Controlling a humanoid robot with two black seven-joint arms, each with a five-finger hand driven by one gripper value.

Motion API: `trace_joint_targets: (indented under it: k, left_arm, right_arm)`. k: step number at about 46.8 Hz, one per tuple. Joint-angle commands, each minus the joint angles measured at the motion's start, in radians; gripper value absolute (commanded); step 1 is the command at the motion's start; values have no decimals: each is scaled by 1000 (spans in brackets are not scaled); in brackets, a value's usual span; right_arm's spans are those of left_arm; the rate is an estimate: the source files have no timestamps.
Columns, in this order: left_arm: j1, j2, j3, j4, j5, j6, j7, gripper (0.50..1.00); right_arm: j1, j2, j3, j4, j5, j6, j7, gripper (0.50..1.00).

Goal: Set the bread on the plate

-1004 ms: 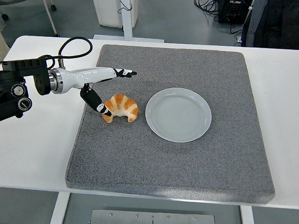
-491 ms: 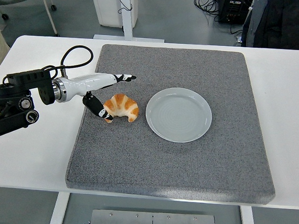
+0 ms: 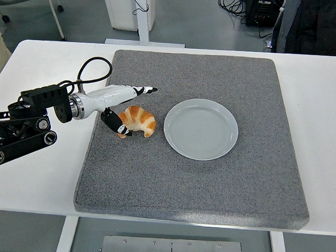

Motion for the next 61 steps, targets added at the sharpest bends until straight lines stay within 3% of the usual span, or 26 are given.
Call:
trace_joint_targets:
  k: [1, 20, 29, 38, 50, 55, 60, 61]
  left_arm:
    - [2, -3, 1, 2, -1, 2, -10, 989]
    - [14, -24, 1, 42, 2, 7, -15, 978]
    - [18, -41, 1, 53, 2, 18, -13, 901]
    - [20, -52, 1, 59, 0, 18, -13, 889]
    - [20, -52, 1, 65, 0, 18, -15, 778]
    - [20, -52, 1, 65, 0, 18, -16, 668]
    - [20, -52, 1, 65, 2, 15, -19, 500]
    - [20, -52, 1, 65, 2, 15, -22, 500]
  right_arm:
    - [0, 0, 0, 0, 0, 0, -1, 1000]
    - [0, 0, 0, 0, 0, 0, 0, 1000]
    - [1, 0, 0, 0, 0, 0, 0, 1000]
    - [0, 0, 0, 0, 0, 0, -1, 1000]
    - [0, 0, 0, 0, 0, 0, 0, 1000]
    - [1, 0, 0, 0, 0, 0, -1, 1000]
    - [0, 0, 0, 0, 0, 0, -1, 1000]
    - [0, 0, 0, 0, 0, 0, 0, 1000]
